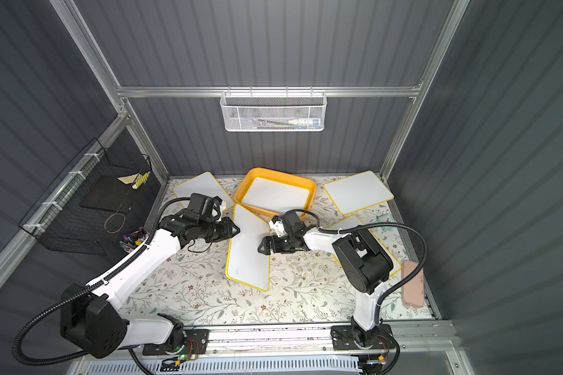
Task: Put the whiteboard into the storage box
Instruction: Pick up the whiteboard at the center of the board.
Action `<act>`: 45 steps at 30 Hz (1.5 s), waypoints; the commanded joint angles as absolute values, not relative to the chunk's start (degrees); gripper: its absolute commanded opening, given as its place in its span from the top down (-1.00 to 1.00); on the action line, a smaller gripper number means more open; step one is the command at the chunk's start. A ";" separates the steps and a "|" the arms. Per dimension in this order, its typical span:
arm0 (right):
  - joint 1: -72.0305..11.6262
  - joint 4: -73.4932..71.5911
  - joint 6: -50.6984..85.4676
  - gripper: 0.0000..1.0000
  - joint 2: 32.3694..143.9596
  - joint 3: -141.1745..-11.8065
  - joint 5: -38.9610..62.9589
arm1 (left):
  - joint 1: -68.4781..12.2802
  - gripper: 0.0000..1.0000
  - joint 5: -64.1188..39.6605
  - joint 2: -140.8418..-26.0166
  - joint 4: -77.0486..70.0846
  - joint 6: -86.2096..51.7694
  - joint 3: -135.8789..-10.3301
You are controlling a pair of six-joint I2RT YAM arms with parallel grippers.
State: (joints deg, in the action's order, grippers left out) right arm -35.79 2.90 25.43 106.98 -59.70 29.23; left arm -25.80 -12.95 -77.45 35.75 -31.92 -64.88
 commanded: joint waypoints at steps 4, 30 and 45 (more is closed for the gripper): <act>-36.21 8.88 25.13 -0.98 110.09 -58.81 27.96 | -25.66 0.59 -12.48 -77.03 37.55 -30.79 -67.22; -36.18 9.31 24.85 -0.98 110.15 -58.95 27.34 | -23.50 1.00 -11.40 -75.58 37.56 -30.86 -65.48; -36.13 9.34 24.86 -0.98 109.77 -58.80 27.36 | -8.84 1.00 -30.43 -70.49 23.68 -39.88 -54.12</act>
